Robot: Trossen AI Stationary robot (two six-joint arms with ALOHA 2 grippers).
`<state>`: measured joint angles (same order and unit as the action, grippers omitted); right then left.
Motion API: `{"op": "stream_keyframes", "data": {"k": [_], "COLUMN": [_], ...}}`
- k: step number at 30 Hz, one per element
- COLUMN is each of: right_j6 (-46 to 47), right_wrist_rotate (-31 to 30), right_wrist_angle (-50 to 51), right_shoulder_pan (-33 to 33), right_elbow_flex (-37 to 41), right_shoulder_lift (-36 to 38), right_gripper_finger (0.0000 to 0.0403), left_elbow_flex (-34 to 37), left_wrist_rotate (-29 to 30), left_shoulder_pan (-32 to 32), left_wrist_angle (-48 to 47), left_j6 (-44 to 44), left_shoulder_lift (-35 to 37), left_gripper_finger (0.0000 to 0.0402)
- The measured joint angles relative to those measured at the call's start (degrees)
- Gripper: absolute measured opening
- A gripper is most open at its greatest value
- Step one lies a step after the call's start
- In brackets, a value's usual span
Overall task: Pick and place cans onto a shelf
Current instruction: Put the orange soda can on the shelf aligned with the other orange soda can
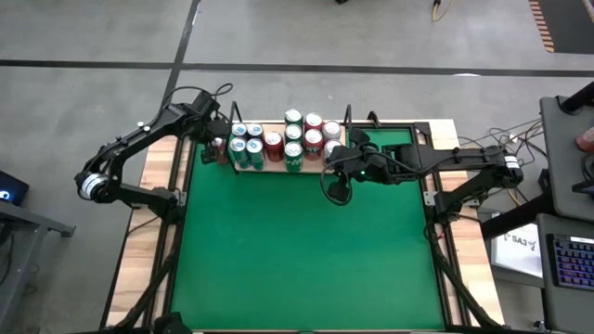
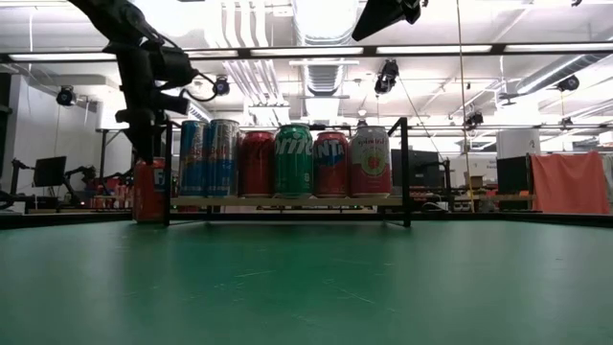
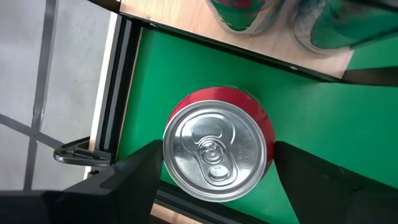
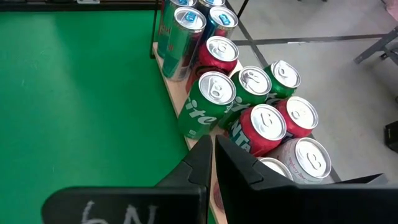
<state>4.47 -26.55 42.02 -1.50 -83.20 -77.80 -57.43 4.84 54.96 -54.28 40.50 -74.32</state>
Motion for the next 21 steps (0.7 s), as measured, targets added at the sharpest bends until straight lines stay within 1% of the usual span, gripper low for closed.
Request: {"op": "stream_keyframes", "data": {"k": [7,15,21], "right_j6": [0.0,0.0,0.3], "right_wrist_rotate": [0.0,0.0,0.0], "right_wrist_angle": [0.0,0.0,0.2], "right_shoulder_pan": [0.0,0.0,0.0], "right_elbow_flex": [0.0,0.0,0.0], "right_shoulder_lift": [0.0,0.0,0.0], "right_gripper_finger": [0.0012,0.0012,0.0012], "left_elbow_flex": [0.0,0.6,0.8], "left_wrist_rotate": [-0.6,-1.2,-1.1], "left_shoulder_pan": [0.1,0.1,0.1], "left_wrist_angle": [0.0,-1.3,-0.7], "left_j6": [-0.8,-0.4,-0.1], "left_shoulder_lift": [0.1,-0.1,-0.1], "left_gripper_finger": [0.0287,0.0321,0.0327]}}
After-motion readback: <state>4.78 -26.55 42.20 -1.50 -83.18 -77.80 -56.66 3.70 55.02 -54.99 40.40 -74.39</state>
